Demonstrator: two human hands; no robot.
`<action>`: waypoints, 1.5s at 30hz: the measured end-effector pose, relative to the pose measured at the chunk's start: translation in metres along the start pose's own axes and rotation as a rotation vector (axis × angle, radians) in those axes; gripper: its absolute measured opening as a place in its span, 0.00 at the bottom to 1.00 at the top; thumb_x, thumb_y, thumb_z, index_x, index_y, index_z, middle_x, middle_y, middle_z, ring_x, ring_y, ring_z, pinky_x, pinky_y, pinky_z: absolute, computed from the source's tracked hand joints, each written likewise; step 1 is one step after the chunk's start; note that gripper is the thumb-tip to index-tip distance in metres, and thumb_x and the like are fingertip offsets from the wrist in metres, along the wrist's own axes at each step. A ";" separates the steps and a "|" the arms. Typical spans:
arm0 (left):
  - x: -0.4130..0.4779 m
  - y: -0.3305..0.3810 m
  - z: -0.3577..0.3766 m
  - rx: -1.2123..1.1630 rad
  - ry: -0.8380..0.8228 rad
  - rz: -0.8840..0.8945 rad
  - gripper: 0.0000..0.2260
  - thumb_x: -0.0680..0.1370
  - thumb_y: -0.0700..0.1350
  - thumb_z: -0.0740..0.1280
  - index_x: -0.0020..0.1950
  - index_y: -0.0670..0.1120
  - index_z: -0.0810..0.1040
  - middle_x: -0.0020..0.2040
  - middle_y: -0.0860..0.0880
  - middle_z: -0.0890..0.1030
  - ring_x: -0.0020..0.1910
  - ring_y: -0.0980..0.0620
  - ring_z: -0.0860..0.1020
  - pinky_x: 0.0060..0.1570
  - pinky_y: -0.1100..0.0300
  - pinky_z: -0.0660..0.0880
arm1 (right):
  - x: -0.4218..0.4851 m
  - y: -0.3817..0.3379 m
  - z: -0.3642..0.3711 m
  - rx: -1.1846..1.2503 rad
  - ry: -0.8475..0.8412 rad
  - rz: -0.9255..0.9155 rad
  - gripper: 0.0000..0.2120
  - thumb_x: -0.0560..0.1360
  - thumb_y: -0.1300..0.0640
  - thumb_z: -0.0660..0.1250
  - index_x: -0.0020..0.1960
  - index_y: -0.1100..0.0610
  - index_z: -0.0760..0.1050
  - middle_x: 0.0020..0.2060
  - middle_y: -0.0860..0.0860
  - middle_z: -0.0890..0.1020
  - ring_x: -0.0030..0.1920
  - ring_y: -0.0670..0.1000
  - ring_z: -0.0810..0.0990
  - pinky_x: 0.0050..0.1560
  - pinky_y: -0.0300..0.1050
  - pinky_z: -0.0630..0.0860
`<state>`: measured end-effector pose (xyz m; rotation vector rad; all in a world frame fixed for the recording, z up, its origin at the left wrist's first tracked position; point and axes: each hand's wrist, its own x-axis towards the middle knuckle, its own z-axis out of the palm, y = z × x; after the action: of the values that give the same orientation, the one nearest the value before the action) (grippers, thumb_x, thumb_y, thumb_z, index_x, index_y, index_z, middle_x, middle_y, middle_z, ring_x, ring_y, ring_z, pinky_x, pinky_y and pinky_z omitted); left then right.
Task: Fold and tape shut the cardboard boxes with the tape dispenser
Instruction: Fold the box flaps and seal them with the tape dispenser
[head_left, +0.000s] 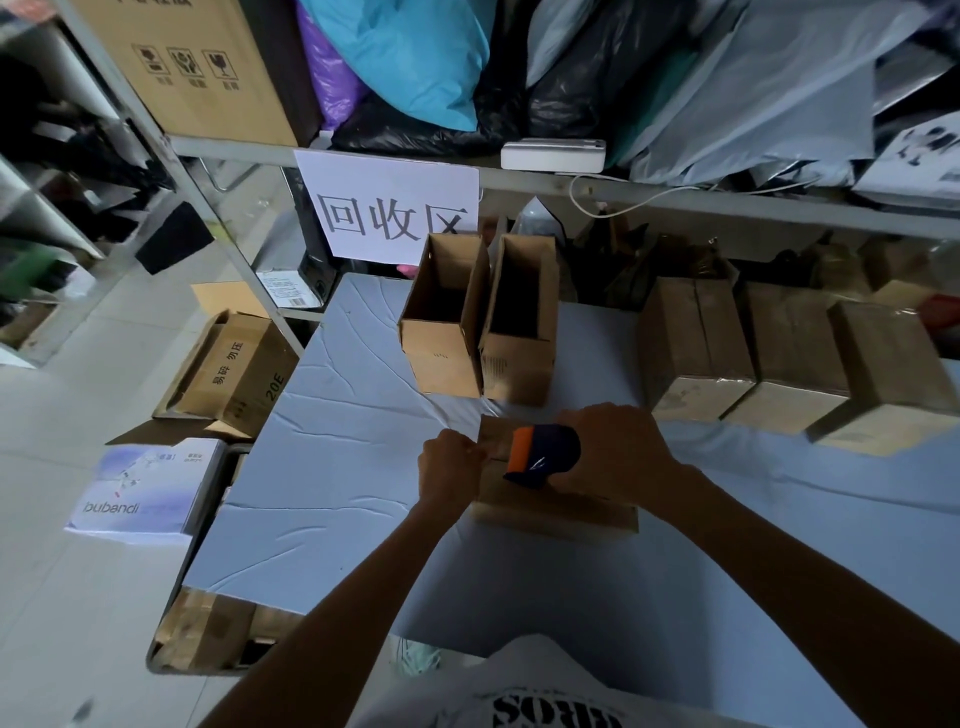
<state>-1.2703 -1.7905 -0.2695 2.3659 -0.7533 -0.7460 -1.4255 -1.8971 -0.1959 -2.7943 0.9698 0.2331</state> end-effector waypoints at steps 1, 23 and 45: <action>-0.001 0.000 0.000 0.004 0.010 0.006 0.12 0.78 0.41 0.64 0.37 0.40 0.81 0.34 0.45 0.81 0.25 0.58 0.72 0.26 0.70 0.63 | 0.001 -0.002 -0.002 -0.007 -0.023 0.000 0.24 0.64 0.36 0.70 0.55 0.48 0.76 0.44 0.46 0.82 0.43 0.47 0.79 0.44 0.38 0.73; 0.003 0.000 -0.002 0.069 0.052 0.103 0.09 0.78 0.39 0.63 0.47 0.40 0.84 0.43 0.43 0.84 0.35 0.53 0.76 0.34 0.65 0.68 | -0.006 0.019 -0.010 0.012 -0.064 -0.041 0.21 0.66 0.39 0.69 0.54 0.49 0.74 0.41 0.45 0.80 0.40 0.46 0.78 0.40 0.38 0.74; 0.014 -0.049 -0.038 -0.061 0.188 0.406 0.07 0.75 0.32 0.66 0.51 0.38 0.79 0.44 0.48 0.76 0.42 0.55 0.74 0.41 0.74 0.71 | 0.052 -0.045 -0.003 0.038 -0.010 -0.177 0.33 0.62 0.26 0.66 0.57 0.49 0.75 0.46 0.47 0.81 0.45 0.48 0.79 0.43 0.40 0.74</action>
<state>-1.2199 -1.7528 -0.2789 2.0946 -1.0649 -0.3637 -1.3565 -1.8938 -0.1980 -2.8200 0.7114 0.2012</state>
